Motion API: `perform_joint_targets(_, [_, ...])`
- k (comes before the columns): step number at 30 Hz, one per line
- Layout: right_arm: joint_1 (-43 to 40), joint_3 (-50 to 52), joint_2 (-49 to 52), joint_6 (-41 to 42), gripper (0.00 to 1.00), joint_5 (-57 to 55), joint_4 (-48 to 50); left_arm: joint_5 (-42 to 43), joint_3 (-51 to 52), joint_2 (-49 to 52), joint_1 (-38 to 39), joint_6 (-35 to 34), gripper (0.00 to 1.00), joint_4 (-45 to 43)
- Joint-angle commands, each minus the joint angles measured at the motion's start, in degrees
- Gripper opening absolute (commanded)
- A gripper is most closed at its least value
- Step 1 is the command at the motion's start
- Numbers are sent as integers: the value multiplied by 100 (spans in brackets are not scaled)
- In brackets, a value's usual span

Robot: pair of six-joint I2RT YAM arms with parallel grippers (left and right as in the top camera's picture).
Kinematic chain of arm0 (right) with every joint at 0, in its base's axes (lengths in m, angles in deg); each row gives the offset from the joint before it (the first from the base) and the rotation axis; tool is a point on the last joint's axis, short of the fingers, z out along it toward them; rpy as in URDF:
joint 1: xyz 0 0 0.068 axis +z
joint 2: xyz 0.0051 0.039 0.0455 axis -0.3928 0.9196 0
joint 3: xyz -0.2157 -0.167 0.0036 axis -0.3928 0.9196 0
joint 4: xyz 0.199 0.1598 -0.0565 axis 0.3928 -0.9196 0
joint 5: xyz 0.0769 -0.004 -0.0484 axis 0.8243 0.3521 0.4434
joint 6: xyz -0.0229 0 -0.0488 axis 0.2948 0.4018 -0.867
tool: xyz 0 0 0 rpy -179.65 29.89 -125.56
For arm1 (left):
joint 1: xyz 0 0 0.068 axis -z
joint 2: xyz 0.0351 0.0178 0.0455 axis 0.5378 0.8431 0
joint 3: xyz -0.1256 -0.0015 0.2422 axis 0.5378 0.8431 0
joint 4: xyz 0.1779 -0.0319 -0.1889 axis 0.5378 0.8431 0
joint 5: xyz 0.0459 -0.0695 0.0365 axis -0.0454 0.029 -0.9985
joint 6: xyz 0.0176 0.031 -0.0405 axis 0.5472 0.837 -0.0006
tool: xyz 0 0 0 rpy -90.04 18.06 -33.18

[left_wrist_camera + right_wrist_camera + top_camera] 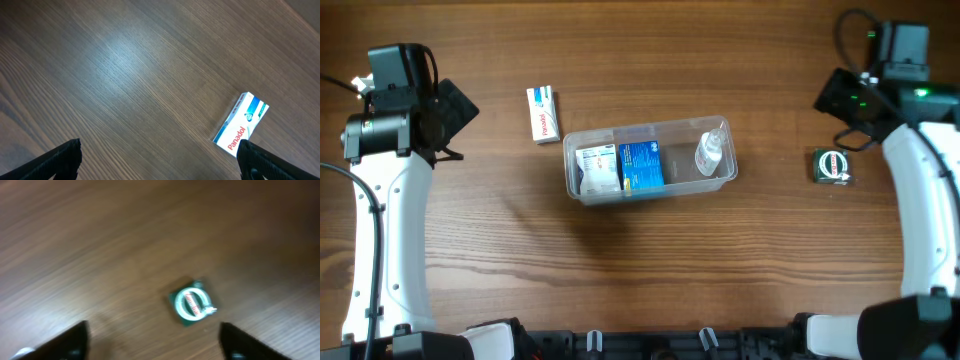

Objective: Pack container
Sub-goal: 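Lower right gripper onto the green Zam-Buk tin and grasp it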

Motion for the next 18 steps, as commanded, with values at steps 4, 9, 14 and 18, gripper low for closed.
perform_joint_targets(4, [-776,22,1036,-868,100,247,22,-52,-44,-31,-24,24,100,-15])
perform_joint_targets(9, [-802,22,1974,-1663,100,494,258,-52,-44,-31,-24,22,100,-15])
perform_joint_targets(14, [-807,22,2730,-1705,100,505,308,-52,-44,-31,-24,22,100,-15])
perform_joint_targets(18, [-809,39,2898,-1707,100,509,297,-52,-44,-31,-24,22,100,-15])
